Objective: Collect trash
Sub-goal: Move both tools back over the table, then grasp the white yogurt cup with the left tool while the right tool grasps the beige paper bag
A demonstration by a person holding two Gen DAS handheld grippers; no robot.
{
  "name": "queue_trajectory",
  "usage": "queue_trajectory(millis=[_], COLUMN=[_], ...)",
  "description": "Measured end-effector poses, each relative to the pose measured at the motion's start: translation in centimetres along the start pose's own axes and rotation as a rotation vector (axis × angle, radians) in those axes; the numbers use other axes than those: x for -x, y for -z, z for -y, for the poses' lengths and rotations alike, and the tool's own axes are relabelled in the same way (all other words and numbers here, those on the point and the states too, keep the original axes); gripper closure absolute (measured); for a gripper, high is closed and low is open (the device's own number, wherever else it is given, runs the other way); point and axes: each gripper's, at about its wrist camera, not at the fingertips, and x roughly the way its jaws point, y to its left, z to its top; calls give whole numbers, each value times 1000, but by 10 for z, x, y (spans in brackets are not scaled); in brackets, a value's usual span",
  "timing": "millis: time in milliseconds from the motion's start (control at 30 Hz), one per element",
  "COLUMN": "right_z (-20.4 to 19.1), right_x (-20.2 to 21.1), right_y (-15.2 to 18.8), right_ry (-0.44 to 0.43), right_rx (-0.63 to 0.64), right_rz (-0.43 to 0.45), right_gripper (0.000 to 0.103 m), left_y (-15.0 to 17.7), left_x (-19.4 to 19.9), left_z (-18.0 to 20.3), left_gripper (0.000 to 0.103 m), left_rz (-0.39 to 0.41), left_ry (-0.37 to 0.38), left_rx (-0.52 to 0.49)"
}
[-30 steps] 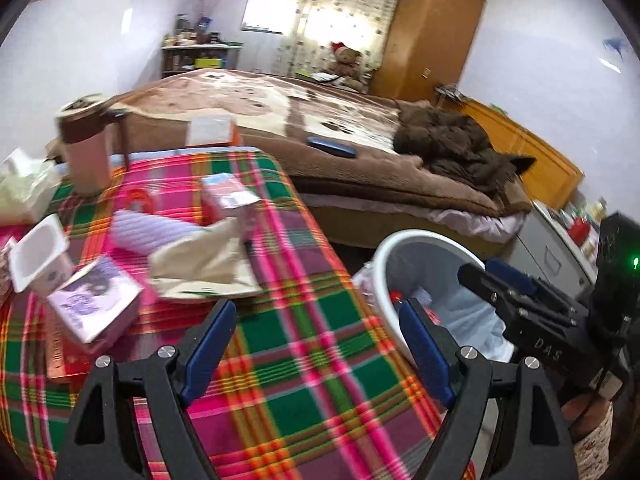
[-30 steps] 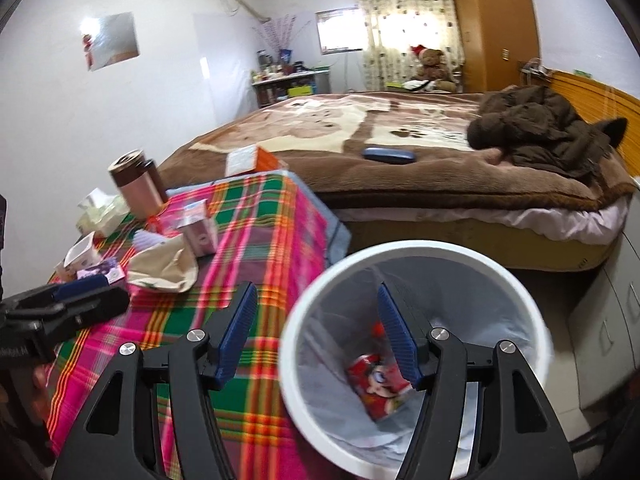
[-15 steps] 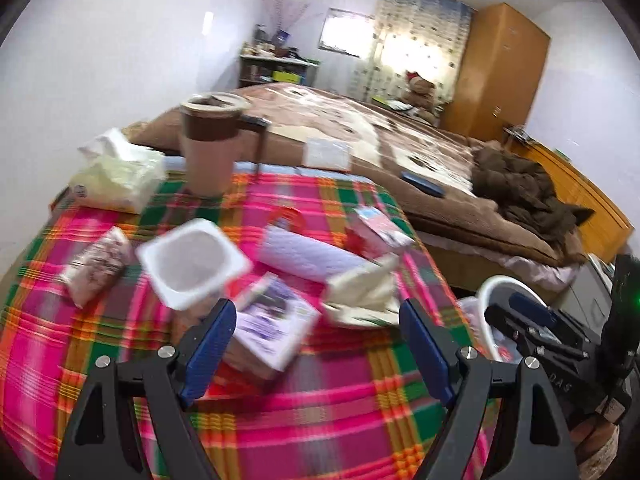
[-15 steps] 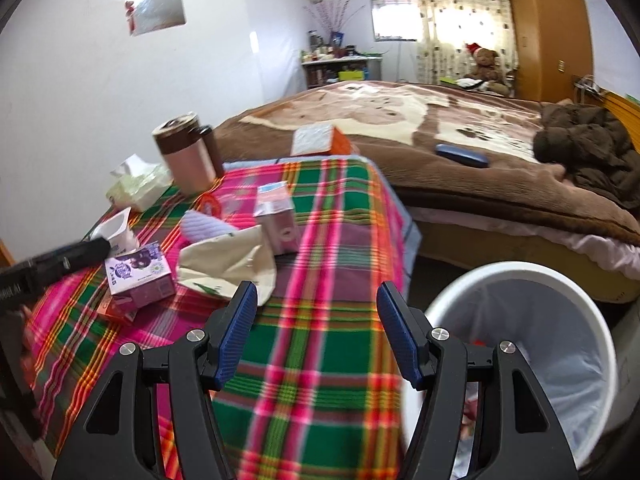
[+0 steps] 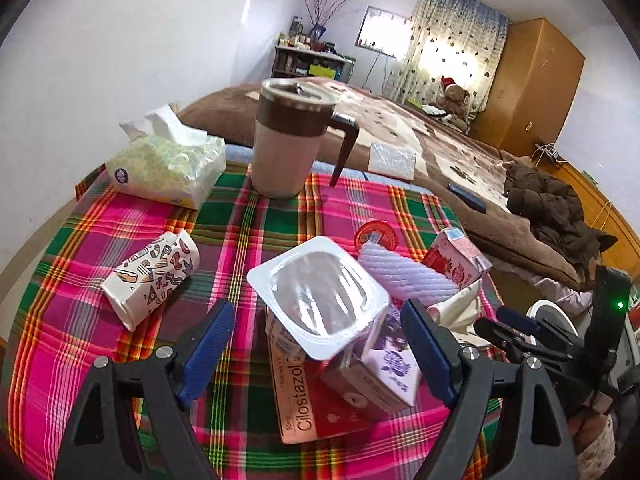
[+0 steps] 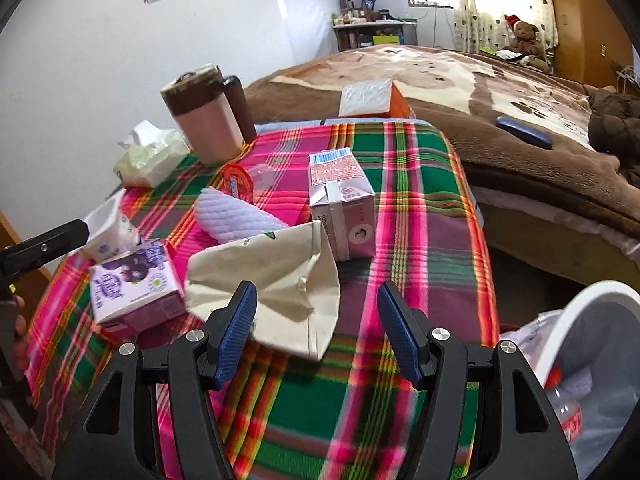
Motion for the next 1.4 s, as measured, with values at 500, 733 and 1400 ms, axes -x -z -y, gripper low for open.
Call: queue_trajectory(millis=[500, 733, 1400], right_z=[-7, -8, -17], right_x=[-26, -24, -4], right_y=[-10, -8, -1], right_ry=[-67, -47, -45], right_rx=[-5, -14, -13], right_rz=[-54, -57, 27], right_gripper=[31, 34, 85], left_y=[-9, -6, 1], left_x=[-26, -28, -19], left_z=[-2, 3, -4], left_gripper=[14, 14, 48], left_rz=[-43, -45, -21], left_ry=[27, 28, -4], left_rx=[-53, -68, -55])
